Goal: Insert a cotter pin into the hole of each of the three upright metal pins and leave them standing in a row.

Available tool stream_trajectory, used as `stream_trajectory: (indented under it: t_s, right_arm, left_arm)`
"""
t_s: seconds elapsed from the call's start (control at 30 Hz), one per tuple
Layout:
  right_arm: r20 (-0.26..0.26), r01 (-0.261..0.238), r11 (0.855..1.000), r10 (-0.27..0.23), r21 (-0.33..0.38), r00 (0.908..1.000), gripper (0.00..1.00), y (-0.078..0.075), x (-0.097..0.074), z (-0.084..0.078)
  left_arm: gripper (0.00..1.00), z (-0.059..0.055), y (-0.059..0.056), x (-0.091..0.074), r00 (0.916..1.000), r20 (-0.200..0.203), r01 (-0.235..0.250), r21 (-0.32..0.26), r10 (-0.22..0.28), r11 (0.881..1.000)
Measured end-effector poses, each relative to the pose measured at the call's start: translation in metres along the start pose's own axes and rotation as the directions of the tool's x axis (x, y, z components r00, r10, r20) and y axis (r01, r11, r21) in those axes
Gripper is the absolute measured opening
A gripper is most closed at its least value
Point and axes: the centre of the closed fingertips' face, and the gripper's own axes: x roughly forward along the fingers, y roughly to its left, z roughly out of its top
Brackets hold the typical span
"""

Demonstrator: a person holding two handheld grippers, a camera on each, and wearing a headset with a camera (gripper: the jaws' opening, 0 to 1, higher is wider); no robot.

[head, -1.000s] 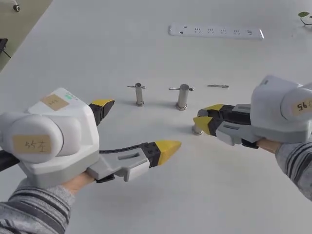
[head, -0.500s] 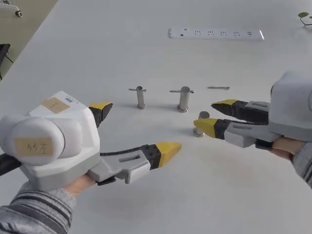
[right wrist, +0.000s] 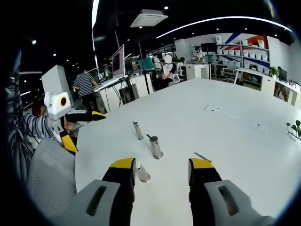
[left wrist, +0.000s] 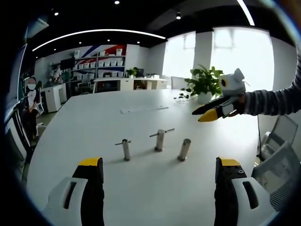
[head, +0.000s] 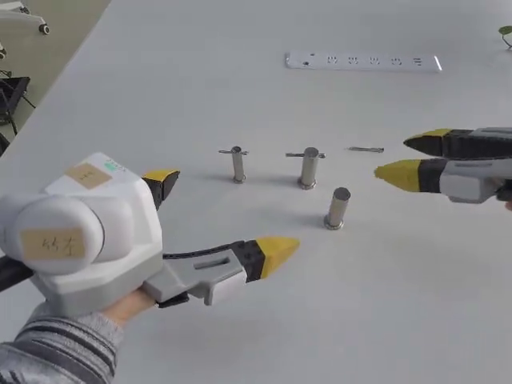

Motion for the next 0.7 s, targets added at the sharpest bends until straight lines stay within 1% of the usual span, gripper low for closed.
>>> stream_trajectory:
  t_s: [0.17, 0.27, 0.33, 0.4, 0.5, 0.53, 0.6, 0.7]
  right_arm:
    - [-0.075, 0.027, 0.999, -0.030, -0.041, 0.9967, 0.39, -0.029, 0.004, -0.004]
    - [-0.128, 0.033, 0.998, -0.038, -0.047, 0.9910, 0.38, -0.042, 0.008, -0.009]
    - [-0.148, 0.026, 0.997, -0.036, -0.069, 0.9883, 0.37, -0.049, 0.012, -0.009]
    - [-0.176, 0.020, 0.996, -0.035, -0.086, 0.9837, 0.36, -0.062, 0.020, -0.011]
    - [-0.224, 0.009, 0.993, -0.035, -0.115, 0.9741, 0.36, -0.070, 0.027, -0.016]
    - [-0.245, 0.000, 0.992, -0.032, -0.128, 0.9690, 0.36, -0.073, 0.030, -0.018]
    - [-0.266, -0.009, 0.990, -0.030, -0.143, 0.9635, 0.35, -0.077, 0.035, -0.020]
    - [-0.282, -0.018, 0.987, -0.027, -0.158, 0.9591, 0.34, -0.081, 0.041, -0.020]
  left_arm:
    - [0.99, -0.001, 0.003, -0.001, 1.0000, -0.002, -0.009, 0.001, 0.009, 1.000]
    - [0.99, -0.002, 0.005, -0.001, 0.9999, -0.004, -0.013, 0.004, 0.013, 1.000]
    - [0.98, -0.002, 0.007, -0.001, 0.9999, -0.004, -0.013, 0.003, 0.013, 1.000]
    - [0.98, -0.004, 0.008, 0.000, 0.9999, -0.004, -0.014, -0.002, 0.014, 1.000]
    - [0.97, -0.005, 0.011, 0.000, 0.9999, -0.002, -0.016, -0.016, 0.016, 1.000]
    - [0.97, -0.005, 0.012, 0.001, 0.9998, 0.001, -0.018, -0.022, 0.018, 1.000]
    - [0.97, -0.005, 0.013, 0.001, 0.9997, 0.005, -0.022, -0.026, 0.022, 0.999]
    - [0.97, -0.005, 0.015, 0.002, 0.9995, 0.018, -0.026, -0.036, 0.027, 0.999]
